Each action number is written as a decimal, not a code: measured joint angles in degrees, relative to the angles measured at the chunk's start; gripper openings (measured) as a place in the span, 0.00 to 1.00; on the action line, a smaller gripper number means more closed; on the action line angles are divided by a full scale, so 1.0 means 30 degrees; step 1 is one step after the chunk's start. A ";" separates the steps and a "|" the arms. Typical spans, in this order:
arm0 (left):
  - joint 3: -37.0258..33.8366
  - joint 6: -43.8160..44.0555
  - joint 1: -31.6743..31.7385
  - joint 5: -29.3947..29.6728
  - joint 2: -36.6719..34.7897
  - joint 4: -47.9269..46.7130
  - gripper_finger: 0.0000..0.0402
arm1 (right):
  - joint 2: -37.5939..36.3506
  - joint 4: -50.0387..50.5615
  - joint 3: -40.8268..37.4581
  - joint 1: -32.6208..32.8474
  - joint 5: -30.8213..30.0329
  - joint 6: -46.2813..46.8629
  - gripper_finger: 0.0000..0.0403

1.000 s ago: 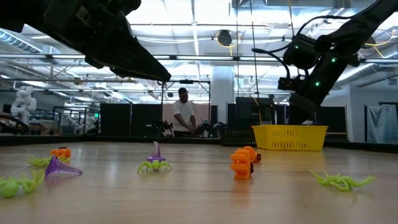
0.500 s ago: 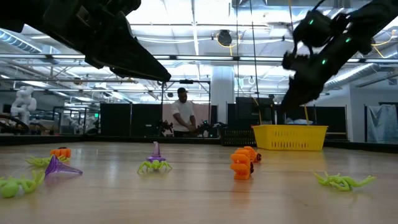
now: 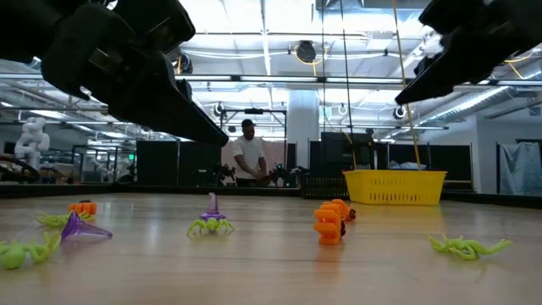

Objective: Sort Halloween decoration
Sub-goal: Put the violet witch hat toy into the yellow basket

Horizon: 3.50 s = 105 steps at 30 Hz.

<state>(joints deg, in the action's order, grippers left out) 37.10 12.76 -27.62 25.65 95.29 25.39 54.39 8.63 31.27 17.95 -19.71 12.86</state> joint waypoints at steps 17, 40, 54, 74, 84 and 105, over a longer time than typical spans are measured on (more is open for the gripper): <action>0.0000 0.0661 -0.0051 -0.1872 0.0225 0.0453 0.38 | 0.7021 -1.0051 -0.0692 0.4964 -0.1346 -0.3085 0.39; 0.0000 0.1673 0.0589 -0.2513 0.3625 0.2431 0.38 | 0.7789 -1.0665 -0.0692 0.4928 -0.1361 -0.3664 0.39; 0.0007 0.2104 0.0699 -0.2617 0.3693 0.2441 0.28 | 0.7789 -1.0663 -0.0692 0.4928 -0.1361 -0.3664 0.39; 0.0007 0.1937 0.0663 -0.2552 0.3270 0.2620 0.01 | 0.7789 -1.0656 -0.0692 0.4928 -0.1368 -0.3664 0.39; 0.0022 -0.0565 0.0674 -0.1193 0.1549 0.5535 0.01 | 0.7789 -1.0939 -0.0692 0.4741 -0.1414 -0.3612 0.39; 0.0066 -0.2546 0.0729 -0.0971 -0.1560 0.6951 0.00 | 0.7787 -1.1304 -0.0690 0.4665 -0.1419 -0.3567 0.39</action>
<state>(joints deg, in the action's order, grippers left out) 37.30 5.12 -25.43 22.73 90.61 46.24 77.75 -25.28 29.20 31.94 -23.97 2.16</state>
